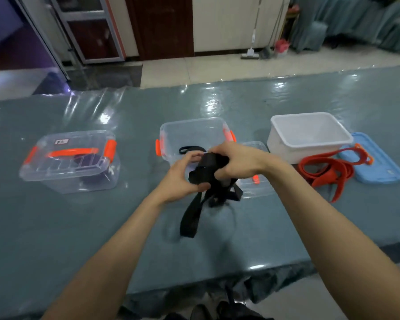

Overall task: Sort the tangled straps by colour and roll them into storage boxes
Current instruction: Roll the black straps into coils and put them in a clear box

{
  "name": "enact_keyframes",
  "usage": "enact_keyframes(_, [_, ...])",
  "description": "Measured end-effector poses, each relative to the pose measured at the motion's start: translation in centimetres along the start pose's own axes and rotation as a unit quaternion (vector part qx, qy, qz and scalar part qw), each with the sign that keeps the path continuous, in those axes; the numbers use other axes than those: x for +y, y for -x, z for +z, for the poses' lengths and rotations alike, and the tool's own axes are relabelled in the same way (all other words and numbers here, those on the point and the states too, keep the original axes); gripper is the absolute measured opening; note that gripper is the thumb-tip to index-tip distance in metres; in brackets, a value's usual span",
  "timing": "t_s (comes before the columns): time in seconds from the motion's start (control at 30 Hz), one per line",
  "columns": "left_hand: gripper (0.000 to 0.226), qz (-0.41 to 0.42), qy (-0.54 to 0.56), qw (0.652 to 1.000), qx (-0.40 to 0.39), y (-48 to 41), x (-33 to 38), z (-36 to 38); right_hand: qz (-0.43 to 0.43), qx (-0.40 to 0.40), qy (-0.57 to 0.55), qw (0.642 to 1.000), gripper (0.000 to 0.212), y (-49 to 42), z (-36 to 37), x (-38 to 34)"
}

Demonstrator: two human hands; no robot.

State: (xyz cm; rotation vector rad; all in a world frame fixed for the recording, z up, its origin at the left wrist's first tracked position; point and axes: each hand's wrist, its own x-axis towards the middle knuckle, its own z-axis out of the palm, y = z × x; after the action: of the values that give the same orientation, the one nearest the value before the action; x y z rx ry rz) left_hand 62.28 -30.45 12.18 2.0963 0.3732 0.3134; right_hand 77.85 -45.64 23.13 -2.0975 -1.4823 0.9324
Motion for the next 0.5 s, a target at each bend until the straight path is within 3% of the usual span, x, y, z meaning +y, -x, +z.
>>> enact_keyframes(0.07, [0.059, 0.011, 0.009, 1.0, -0.003, 0.6, 0.7, -1.7, -0.002, 0.021, -0.019, 1.0, 0.017, -0.7, 0.1, -1.2])
enact_keyframes(0.17, [0.02, -0.016, -0.026, 0.999, 0.034, 1.5, 1.8, -4.9, -0.003, 0.057, -0.076, 0.995, 0.046, -1.8, 1.0, -1.2])
enact_keyframes(0.27, [0.016, -0.055, 0.014, 0.991, 0.119, 2.6, 1.9, -8.5, 0.013, 0.071, -0.038, 0.997, 0.072, -3.4, 4.3, -0.1])
enact_keyframes(0.37, [0.021, -0.06, 0.02, 0.985, 0.161, 3.8, 2.1, -11.3, 0.033, 0.119, 0.035, 0.992, 0.059, -6.0, 9.6, 1.7])
enact_keyframes(0.5, [0.029, -0.067, -0.006, 0.972, 0.225, 6.3, 2.1, -15.5, 0.061, 0.137, -0.02, 0.988, 0.041, -8.2, 11.3, 1.4])
